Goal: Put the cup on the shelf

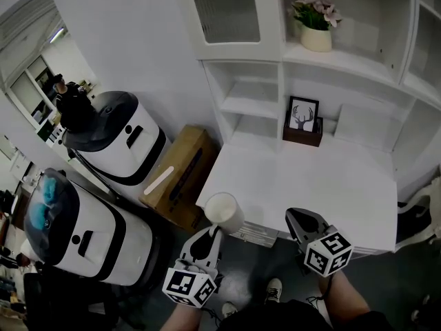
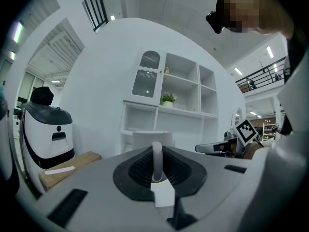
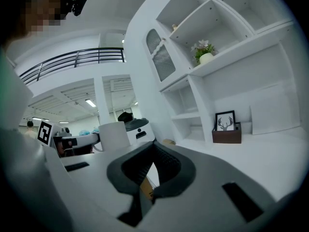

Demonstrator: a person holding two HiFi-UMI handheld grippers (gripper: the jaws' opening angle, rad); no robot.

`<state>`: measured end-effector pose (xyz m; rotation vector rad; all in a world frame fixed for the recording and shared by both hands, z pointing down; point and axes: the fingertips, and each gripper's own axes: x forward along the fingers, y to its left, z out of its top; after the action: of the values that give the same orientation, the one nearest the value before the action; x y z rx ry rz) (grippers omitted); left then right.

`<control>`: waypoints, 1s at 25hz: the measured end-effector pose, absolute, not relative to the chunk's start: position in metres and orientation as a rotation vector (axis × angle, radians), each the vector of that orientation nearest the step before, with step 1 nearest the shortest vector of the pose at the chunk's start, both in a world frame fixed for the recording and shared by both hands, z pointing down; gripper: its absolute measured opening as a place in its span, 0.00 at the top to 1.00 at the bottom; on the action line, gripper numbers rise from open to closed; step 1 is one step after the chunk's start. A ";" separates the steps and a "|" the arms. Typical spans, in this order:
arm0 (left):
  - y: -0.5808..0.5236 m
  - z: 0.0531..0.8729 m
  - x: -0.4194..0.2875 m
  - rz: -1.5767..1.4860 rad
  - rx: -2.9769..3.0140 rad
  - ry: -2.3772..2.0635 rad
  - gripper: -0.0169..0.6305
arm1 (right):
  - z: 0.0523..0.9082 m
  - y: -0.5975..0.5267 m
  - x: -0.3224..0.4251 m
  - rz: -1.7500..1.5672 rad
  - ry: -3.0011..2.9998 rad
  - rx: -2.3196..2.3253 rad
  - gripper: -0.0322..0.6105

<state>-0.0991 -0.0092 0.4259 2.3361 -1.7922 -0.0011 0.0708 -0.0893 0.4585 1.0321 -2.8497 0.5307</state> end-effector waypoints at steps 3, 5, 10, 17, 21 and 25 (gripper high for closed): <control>-0.014 0.424 -0.094 -0.001 2.327 -1.809 0.92 | 0.458 -0.096 0.075 0.534 -2.859 1.018 0.95; -0.017 0.424 -0.092 -0.002 2.321 -1.820 0.92 | 0.457 -0.100 0.077 0.533 -2.865 1.008 0.95; -0.024 0.421 -0.086 0.000 2.305 -1.846 0.92 | 0.455 -0.109 0.083 0.532 -2.878 0.990 0.95; -0.035 0.420 -0.073 0.010 2.291 -1.859 0.92 | 0.454 -0.121 0.095 0.549 -2.890 0.975 0.95; -0.042 0.418 -0.067 0.013 2.280 -1.869 0.92 | 0.453 -0.127 0.098 0.559 -2.896 0.963 0.95; -0.048 0.414 -0.060 0.027 2.282 -1.876 0.92 | 0.447 -0.132 0.104 0.559 -2.912 0.957 0.95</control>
<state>-0.0602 -0.0481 0.4140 2.2816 -1.8760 0.0268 0.1043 -0.1321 0.4471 0.9572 -2.9125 0.5594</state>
